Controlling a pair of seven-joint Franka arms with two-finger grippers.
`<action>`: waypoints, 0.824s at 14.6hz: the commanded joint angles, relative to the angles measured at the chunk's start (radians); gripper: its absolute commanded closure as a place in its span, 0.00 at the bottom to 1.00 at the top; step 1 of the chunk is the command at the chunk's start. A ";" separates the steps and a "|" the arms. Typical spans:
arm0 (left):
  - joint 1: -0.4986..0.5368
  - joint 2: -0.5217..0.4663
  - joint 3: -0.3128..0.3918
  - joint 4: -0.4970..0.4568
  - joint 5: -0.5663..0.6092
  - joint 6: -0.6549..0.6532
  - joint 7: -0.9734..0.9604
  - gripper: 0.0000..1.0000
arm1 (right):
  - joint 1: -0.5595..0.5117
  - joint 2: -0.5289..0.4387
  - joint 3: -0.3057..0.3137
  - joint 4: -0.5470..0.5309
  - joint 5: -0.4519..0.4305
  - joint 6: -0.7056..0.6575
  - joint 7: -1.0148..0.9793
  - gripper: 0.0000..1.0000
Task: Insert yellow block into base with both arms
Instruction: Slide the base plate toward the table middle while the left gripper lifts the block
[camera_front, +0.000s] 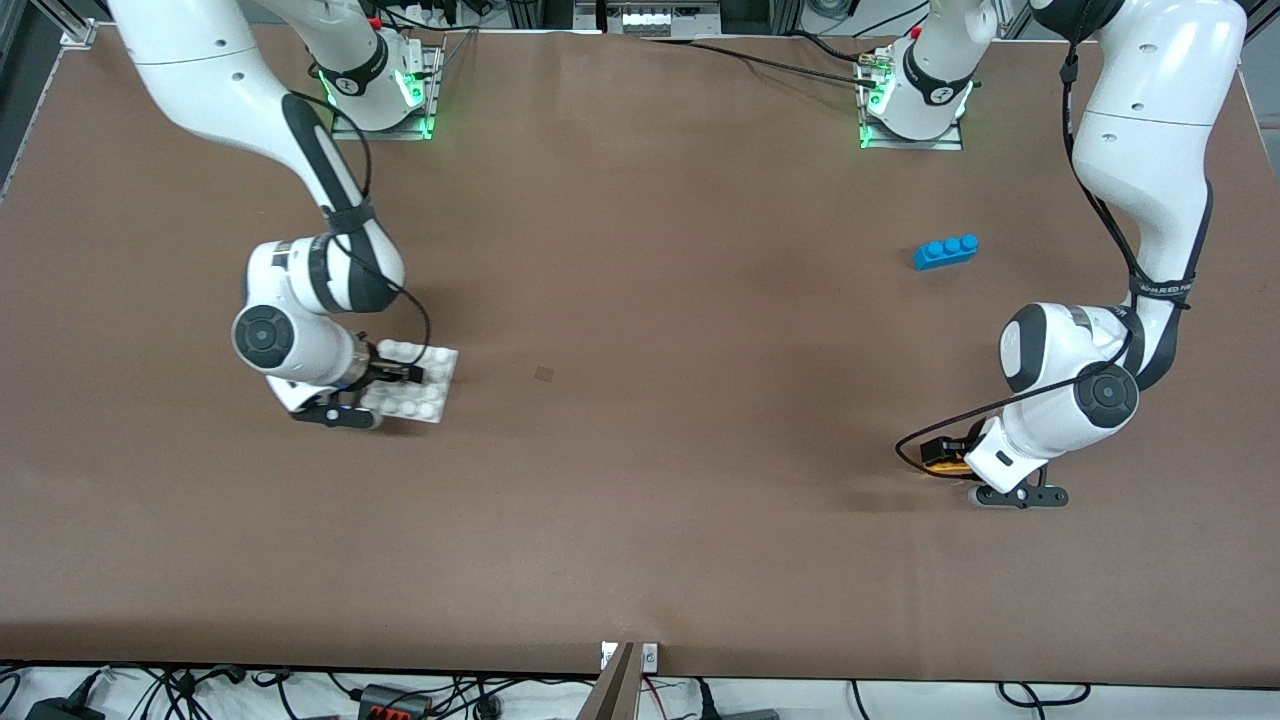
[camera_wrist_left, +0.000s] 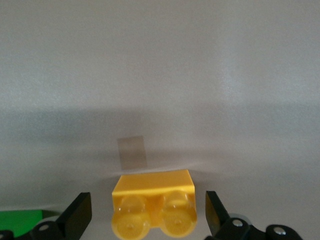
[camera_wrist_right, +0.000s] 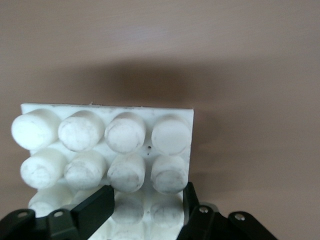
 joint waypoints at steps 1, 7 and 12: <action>-0.009 0.023 0.011 0.027 0.024 0.013 -0.043 0.02 | 0.059 0.063 0.025 0.067 0.102 0.010 0.003 0.48; -0.010 0.020 0.011 0.027 0.029 0.013 -0.048 0.25 | 0.194 0.178 0.027 0.213 0.279 0.017 0.003 0.49; -0.014 0.000 -0.002 0.025 0.031 -0.001 -0.048 0.36 | 0.281 0.278 0.027 0.336 0.334 0.023 0.009 0.49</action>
